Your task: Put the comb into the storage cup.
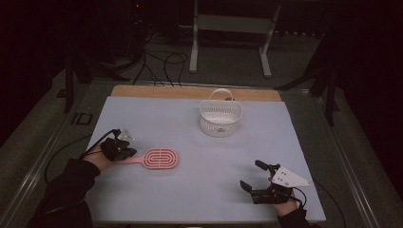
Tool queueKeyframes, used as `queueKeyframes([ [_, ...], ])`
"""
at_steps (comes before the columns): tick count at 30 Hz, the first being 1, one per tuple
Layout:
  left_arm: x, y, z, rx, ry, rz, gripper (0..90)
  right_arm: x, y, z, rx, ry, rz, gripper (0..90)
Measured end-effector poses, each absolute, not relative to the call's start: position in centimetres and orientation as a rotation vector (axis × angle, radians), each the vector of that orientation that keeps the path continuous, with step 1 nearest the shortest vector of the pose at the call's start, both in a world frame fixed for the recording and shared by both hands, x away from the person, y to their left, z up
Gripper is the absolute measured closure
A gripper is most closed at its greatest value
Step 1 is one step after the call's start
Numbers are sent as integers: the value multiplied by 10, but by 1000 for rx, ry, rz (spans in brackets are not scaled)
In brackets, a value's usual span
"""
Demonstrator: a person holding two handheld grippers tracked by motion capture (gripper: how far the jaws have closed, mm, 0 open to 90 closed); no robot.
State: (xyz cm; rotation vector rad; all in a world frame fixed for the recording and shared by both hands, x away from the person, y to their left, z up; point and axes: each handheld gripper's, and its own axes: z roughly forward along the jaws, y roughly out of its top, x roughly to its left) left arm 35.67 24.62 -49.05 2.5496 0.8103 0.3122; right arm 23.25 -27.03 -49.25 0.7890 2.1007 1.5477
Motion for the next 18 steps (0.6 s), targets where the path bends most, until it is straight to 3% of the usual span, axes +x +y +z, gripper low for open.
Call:
queueKeyframes([
  [18,328,247,-489,2539,808,289,900,232,-269,-492,789,2101,1544,91],
])
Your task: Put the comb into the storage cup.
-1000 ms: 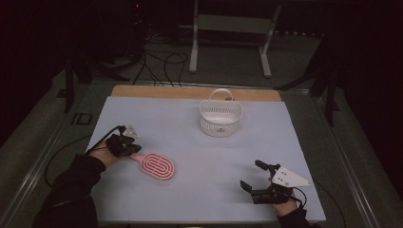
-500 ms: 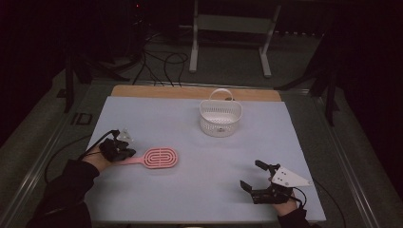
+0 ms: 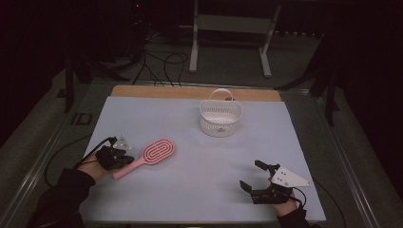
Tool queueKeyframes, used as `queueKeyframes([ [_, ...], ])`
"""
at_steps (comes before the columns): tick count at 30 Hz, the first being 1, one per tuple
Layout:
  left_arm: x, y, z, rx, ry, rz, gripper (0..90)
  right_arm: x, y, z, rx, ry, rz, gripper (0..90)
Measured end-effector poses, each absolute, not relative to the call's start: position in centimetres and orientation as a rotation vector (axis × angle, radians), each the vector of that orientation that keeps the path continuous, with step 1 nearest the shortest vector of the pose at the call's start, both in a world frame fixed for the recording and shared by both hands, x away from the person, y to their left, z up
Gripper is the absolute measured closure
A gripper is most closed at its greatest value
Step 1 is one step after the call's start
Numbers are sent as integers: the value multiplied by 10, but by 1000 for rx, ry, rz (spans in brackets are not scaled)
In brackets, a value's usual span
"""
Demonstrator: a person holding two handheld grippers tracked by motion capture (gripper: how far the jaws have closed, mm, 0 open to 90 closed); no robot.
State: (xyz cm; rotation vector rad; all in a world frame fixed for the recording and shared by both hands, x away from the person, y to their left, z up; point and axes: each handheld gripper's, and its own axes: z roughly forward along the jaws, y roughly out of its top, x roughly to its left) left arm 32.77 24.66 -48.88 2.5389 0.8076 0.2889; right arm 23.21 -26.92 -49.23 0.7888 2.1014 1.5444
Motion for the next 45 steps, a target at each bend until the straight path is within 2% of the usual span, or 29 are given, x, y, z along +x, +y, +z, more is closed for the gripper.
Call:
queueKeyframes([
  [18,306,236,-488,2554,765,257,900,232,-268,-493,786,2109,1539,91],
  [32,303,243,-481,2492,892,217,900,232,-269,-492,790,2104,1535,91],
  [41,297,234,-460,2415,1012,182,899,232,-269,-493,792,2105,1532,91],
  [45,295,229,-453,2401,1067,175,856,233,-269,-493,793,2104,1533,91],
])
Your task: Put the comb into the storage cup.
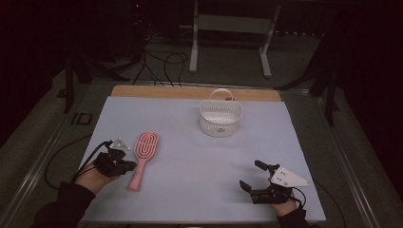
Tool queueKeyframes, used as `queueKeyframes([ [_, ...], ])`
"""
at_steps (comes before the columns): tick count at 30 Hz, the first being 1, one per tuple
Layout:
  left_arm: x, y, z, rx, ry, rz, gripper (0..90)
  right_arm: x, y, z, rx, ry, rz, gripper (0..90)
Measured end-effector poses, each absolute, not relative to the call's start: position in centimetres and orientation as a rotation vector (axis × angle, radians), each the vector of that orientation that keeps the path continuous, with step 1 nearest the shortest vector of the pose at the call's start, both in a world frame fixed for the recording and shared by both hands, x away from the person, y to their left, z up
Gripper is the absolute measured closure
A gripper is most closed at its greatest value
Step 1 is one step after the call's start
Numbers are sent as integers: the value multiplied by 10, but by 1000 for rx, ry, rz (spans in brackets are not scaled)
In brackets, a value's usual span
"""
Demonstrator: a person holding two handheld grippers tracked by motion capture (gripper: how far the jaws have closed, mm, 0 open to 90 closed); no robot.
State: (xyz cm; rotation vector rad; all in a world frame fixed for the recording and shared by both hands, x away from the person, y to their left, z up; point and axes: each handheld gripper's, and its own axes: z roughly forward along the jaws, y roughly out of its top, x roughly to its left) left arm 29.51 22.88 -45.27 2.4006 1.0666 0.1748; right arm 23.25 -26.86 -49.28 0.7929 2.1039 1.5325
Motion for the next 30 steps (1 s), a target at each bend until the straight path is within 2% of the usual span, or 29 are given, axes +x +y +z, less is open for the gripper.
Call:
queueKeyframes([
  [2,295,228,-452,2395,1088,173,807,233,-268,-493,791,2107,1534,91],
  [6,295,224,-449,2390,1130,188,764,232,-268,-493,793,2103,1535,91],
  [7,295,223,-449,2389,1140,187,707,232,-268,-493,798,2107,1535,91],
  [10,296,220,-449,2395,1169,175,613,232,-268,-493,792,2105,1537,91],
  [11,296,219,-449,2396,1182,171,613,232,-268,-493,792,2105,1537,91],
  [13,297,216,-449,2404,1196,168,542,233,-268,-494,796,2109,1533,91],
  [15,297,213,-448,2413,1200,167,517,233,-268,-494,795,2109,1534,91],
  [19,298,207,-446,2425,1216,171,368,232,-267,-494,794,2111,1531,91],
  [20,298,206,-446,2431,1221,170,368,232,-267,-494,794,2111,1531,91],
  [22,299,203,-446,2447,1257,158,257,232,-267,-493,791,2109,1535,91],
  [23,300,202,-447,2451,1269,155,145,233,-267,-494,796,2110,1534,91],
  [25,300,200,-447,2447,1284,149,109,232,-267,-494,800,2110,1533,91],
  [26,302,198,-447,2442,1308,128,38,233,-267,-493,792,2110,1531,91],
  [30,306,196,-448,2442,1351,108,1,233,-267,-494,801,2111,1526,91],
])
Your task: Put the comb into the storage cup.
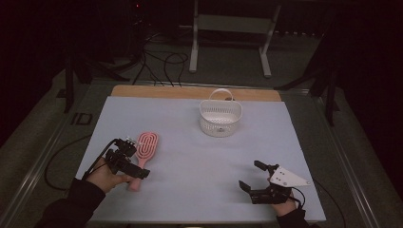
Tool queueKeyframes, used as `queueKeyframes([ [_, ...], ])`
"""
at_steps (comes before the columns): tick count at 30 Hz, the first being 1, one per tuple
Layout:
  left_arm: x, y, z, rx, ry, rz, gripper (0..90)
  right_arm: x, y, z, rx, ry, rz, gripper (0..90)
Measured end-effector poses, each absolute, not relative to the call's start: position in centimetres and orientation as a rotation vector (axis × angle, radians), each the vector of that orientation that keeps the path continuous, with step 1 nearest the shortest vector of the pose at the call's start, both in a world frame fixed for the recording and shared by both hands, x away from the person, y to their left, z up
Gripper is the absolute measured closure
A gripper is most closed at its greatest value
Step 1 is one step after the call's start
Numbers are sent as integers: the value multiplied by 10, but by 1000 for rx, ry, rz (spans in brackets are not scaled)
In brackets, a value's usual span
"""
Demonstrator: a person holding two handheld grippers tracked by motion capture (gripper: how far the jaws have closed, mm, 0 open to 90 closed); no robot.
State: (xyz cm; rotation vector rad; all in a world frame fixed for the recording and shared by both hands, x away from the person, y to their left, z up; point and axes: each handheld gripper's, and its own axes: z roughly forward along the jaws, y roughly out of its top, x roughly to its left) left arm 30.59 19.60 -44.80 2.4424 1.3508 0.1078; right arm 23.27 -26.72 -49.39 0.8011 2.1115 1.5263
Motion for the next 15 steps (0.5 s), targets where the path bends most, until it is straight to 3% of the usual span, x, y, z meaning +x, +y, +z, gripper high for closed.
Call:
queueKeyframes([
  [15,320,196,-450,2327,1551,86,3,232,-267,-494,803,2110,1527,91],
])
